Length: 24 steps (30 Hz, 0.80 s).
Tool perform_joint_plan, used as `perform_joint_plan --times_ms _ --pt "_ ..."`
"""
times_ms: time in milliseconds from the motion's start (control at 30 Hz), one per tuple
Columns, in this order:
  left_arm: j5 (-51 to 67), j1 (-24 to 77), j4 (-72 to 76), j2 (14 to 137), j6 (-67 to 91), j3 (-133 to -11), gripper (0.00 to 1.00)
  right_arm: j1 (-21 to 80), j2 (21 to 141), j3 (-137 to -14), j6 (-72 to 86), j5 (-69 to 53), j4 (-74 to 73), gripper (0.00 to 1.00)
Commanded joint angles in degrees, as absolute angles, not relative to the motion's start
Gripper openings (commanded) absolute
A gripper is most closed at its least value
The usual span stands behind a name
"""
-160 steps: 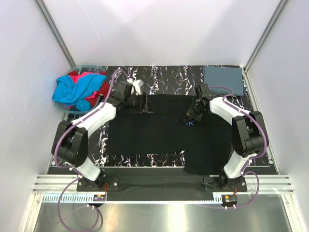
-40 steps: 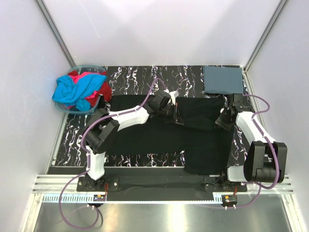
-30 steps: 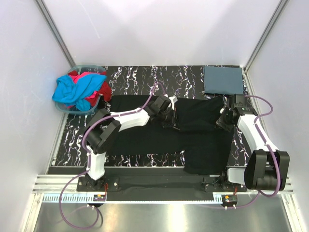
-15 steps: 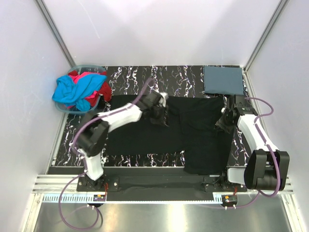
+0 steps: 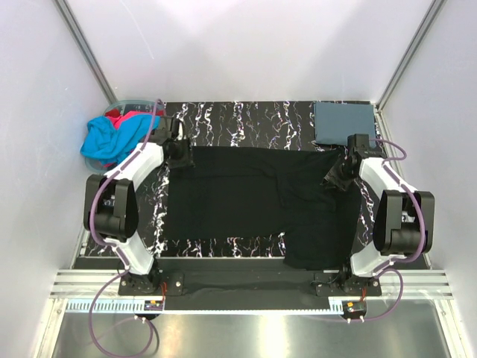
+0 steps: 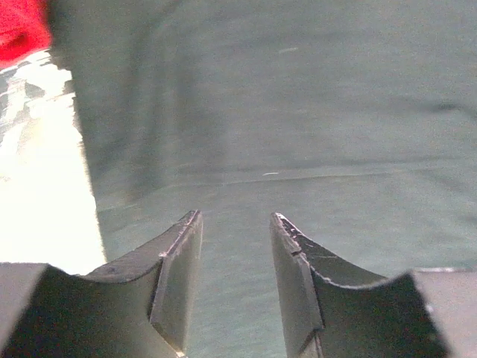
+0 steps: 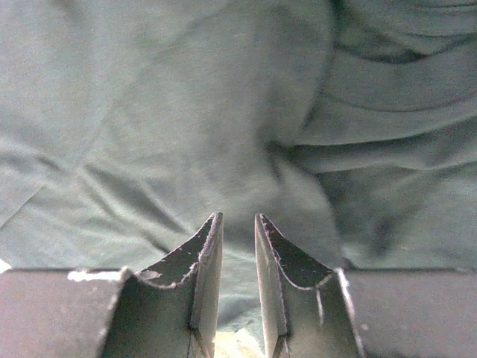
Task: Fold and stack the t-shirts
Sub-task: Fold the tshirt
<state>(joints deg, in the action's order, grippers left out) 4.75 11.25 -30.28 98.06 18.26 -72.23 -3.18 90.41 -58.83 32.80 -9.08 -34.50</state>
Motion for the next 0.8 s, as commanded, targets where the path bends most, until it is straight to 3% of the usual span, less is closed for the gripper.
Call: perform_joint_plan --times_ms 0,300,533,767 --pt "-1.39 9.41 -35.33 99.05 12.49 -76.2 0.47 -2.11 87.54 -58.37 32.51 -13.18 -29.19 0.31" --pt "-6.94 8.26 -35.77 111.17 11.6 -76.11 0.41 -2.2 93.95 -55.37 34.01 -7.56 -28.13 0.3" --pt "-15.2 6.5 -36.65 110.13 12.04 -79.88 0.41 -2.72 95.1 -57.82 33.4 -3.7 -27.51 0.3" --pt "-7.32 7.29 -36.65 105.82 12.74 -85.33 0.43 -3.95 91.67 -62.66 29.37 -0.35 -27.25 0.32"
